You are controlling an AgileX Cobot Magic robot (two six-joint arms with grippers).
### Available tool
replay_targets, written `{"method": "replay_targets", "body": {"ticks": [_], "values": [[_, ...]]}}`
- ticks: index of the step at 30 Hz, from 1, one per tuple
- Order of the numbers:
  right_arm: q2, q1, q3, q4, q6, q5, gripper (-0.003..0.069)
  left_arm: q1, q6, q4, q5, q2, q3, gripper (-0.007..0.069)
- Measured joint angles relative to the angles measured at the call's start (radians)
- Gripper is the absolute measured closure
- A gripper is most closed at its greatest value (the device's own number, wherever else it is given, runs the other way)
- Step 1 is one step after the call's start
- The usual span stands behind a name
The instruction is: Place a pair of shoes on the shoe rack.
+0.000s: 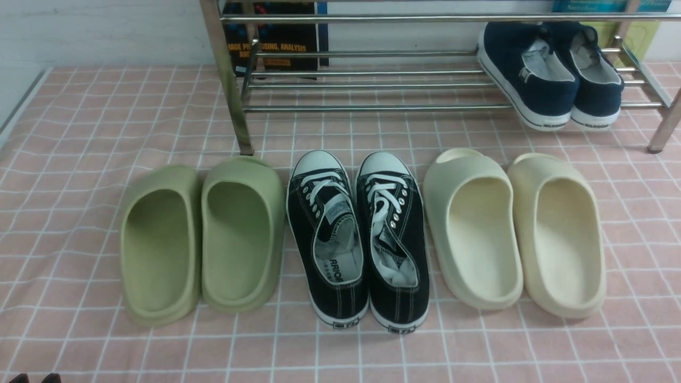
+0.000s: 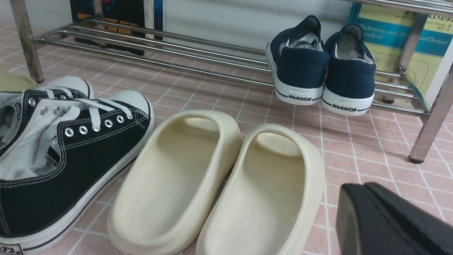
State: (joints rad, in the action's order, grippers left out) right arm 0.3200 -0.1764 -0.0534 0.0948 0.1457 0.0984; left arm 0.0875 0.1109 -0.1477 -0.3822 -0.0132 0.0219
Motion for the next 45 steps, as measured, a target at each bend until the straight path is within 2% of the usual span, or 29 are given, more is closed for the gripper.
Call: {"method": "replay_targets", "body": {"ticks": [7,14,16,19,24,42,45], "values": [[-0.039,0.0,0.077,0.0,-0.001,-0.023,0.0659,0.0,0.0,0.0,0.0,0.0,0.0,0.0384],[-0.118,0.012,0.077,0.0,-0.001,-0.19,0.0653,0.0,0.0,0.0,0.0,0.0,0.0,0.0384],[-0.18,0.037,0.077,0.0,-0.001,-0.234,0.0652,0.0,0.0,0.0,0.0,0.0,0.0,0.0384],[-0.317,0.126,0.077,0.0,-0.001,-0.319,0.0649,0.0,0.0,-0.001,0.0,0.0,0.0,0.0384],[-0.33,0.219,0.077,-0.001,-0.001,-0.348,0.0643,0.0,0.0,-0.002,0.0,0.0,0.0,0.0384],[-0.33,0.221,0.077,-0.003,-0.001,-0.356,0.0624,0.0,0.0,-0.002,0.0,0.0,0.0,0.0384],[-0.33,0.221,0.077,-0.003,-0.001,-0.404,0.0621,0.0,0.0,-0.002,0.0,0.0,0.0,0.0384]]}}
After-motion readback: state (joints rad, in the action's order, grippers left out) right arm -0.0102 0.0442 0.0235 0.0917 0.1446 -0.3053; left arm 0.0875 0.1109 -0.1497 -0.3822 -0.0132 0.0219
